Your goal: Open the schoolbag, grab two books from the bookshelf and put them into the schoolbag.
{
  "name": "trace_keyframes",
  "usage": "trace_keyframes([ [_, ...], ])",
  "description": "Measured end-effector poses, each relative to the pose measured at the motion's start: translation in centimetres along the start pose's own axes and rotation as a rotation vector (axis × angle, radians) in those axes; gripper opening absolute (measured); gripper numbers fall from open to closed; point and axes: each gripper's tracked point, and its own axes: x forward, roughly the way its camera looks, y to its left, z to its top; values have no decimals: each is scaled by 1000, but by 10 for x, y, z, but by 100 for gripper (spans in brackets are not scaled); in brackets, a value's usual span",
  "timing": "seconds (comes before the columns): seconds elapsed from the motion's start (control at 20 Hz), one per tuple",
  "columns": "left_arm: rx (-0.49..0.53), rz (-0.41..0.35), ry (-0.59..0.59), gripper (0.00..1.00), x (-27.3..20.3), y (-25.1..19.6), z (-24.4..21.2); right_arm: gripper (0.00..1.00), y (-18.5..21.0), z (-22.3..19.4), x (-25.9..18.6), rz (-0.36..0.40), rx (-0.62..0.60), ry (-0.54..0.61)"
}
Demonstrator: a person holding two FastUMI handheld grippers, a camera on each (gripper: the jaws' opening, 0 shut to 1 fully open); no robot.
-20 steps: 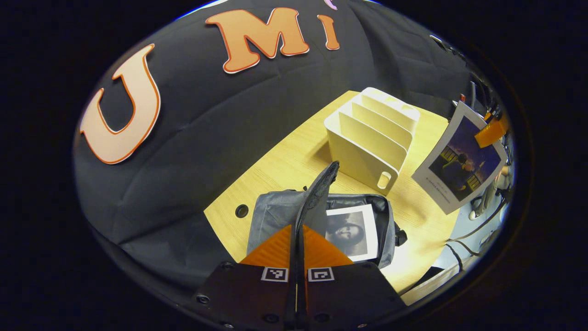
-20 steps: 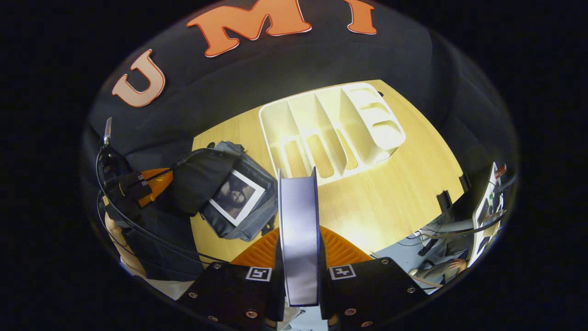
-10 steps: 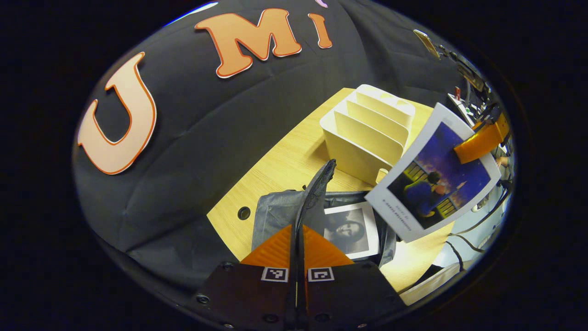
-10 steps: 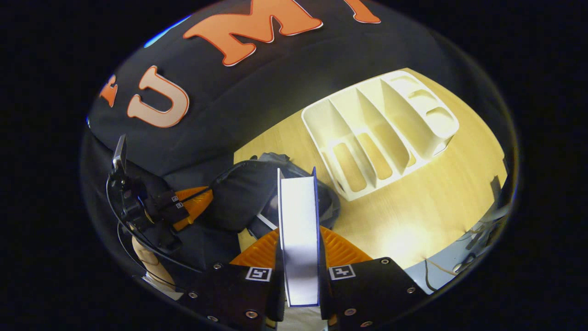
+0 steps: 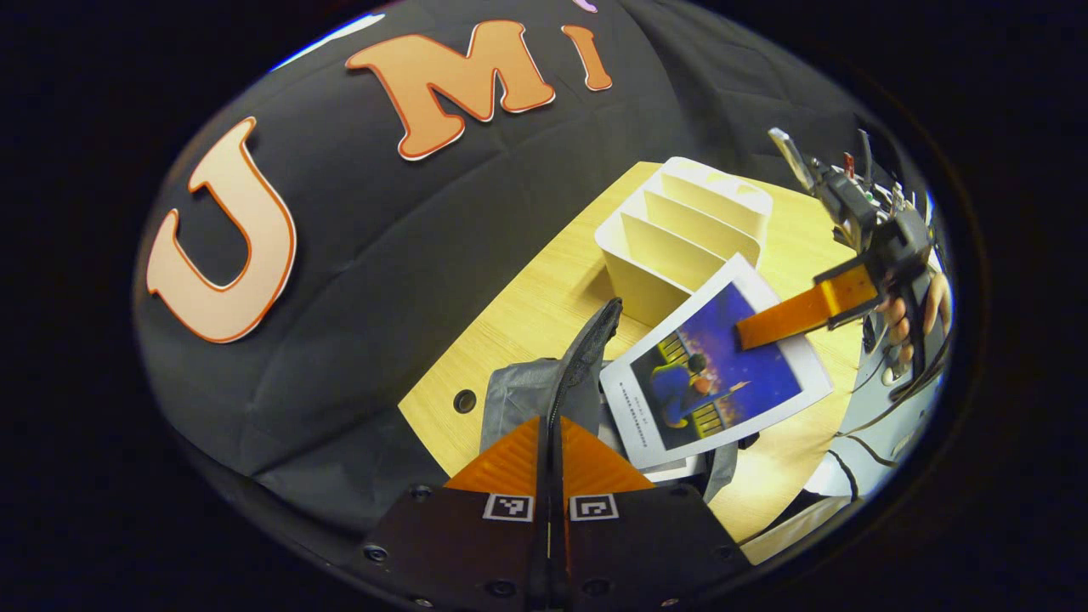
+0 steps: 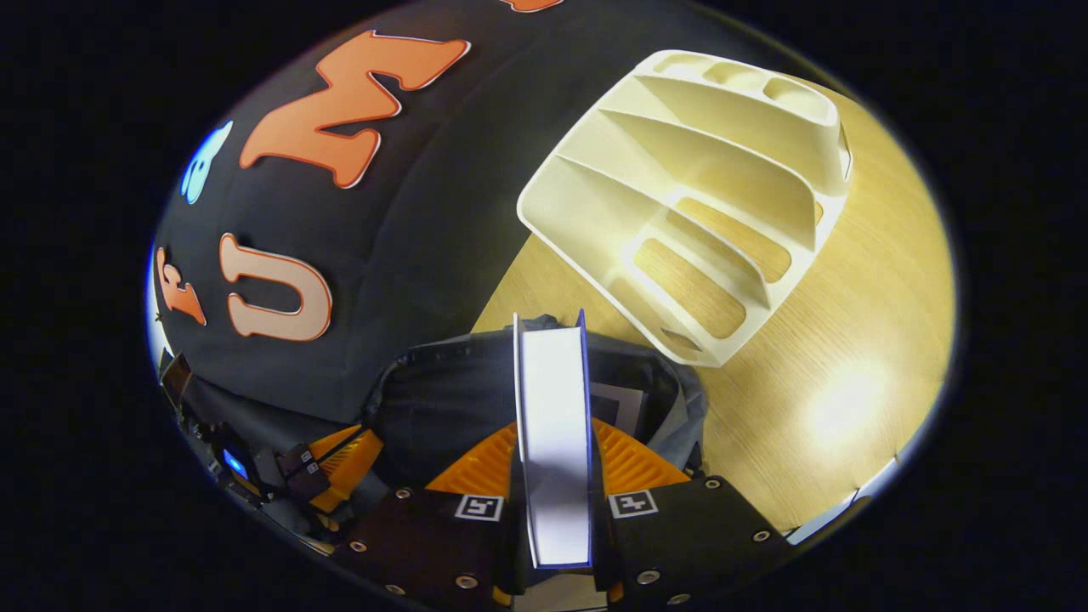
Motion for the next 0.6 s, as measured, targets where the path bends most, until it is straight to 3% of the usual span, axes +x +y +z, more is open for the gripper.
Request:
trace_keyframes([
  [0.4, 52, 39, -29, 1, -8, -9, 23, 30, 14, -30, 61, 108, 140, -19],
  [0.45, 63, 44, -29, 2, -8, -10, 23, 30, 12, -31, 68, 98, 156, -36],
  [0.5, 68, 46, -29, 2, -7, -13, 23, 43, 7, -30, 75, 79, 171, -54],
  [0.55, 74, 49, -28, 2, -8, -14, 22, 34, -1, -31, 81, 45, 174, -59],
  [0.6, 80, 55, -26, 1, -9, -13, 20, 40, -7, -33, 87, 6, 166, -55],
])
